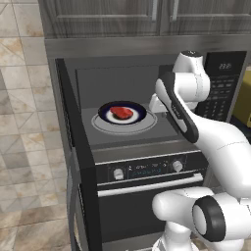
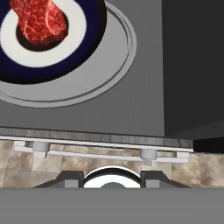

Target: Pick the steak from the microwave and place it on plate located on the counter.

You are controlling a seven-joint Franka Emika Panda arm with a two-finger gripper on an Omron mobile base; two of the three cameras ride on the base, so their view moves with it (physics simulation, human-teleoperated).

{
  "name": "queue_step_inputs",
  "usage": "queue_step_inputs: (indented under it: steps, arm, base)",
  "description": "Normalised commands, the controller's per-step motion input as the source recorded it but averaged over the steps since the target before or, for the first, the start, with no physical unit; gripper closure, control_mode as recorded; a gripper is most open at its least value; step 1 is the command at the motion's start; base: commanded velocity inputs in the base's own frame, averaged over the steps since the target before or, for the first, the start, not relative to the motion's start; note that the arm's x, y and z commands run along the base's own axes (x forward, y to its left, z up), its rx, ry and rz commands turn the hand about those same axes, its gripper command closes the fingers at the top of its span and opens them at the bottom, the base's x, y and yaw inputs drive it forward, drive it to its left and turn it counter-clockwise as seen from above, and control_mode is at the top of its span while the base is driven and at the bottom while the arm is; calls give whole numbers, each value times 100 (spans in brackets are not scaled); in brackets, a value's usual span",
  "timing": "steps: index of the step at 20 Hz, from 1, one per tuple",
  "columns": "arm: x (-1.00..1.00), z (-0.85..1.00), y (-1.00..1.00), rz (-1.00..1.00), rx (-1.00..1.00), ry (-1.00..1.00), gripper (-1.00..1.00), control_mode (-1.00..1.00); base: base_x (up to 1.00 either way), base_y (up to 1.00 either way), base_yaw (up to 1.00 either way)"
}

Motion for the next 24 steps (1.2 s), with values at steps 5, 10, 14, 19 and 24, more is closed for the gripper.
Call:
queue_step_inputs:
  steps: [5, 10, 14, 19, 24]
  arm:
    - [0, 1, 0, 0, 0, 0, -100, -100]
    - [0, 0, 0, 0, 0, 0, -100, -100]
    - [0, 0, 0, 0, 0, 0, -100, -100]
    - [0, 0, 0, 0, 0, 0, -100, -100]
    - [0, 0, 0, 0, 0, 0, -100, -100]
  base:
    - [0, 0, 0]
    - [0, 0, 0]
    - [0, 0, 0]
    - [0, 0, 0]
    - [0, 0, 0]
